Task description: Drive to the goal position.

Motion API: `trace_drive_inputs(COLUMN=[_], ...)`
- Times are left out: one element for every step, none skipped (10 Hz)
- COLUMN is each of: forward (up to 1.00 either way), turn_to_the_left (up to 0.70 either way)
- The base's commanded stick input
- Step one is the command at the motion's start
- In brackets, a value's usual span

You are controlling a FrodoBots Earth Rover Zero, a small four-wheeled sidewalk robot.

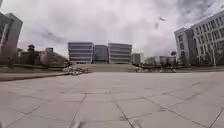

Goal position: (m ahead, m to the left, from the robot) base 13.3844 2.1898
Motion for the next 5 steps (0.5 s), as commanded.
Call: trace_drive_inputs(forward=[0.88,1.0,1.0,1.0,1.0], turn_to_the_left=[0.0,0.0,0.0,0.0,0.0])
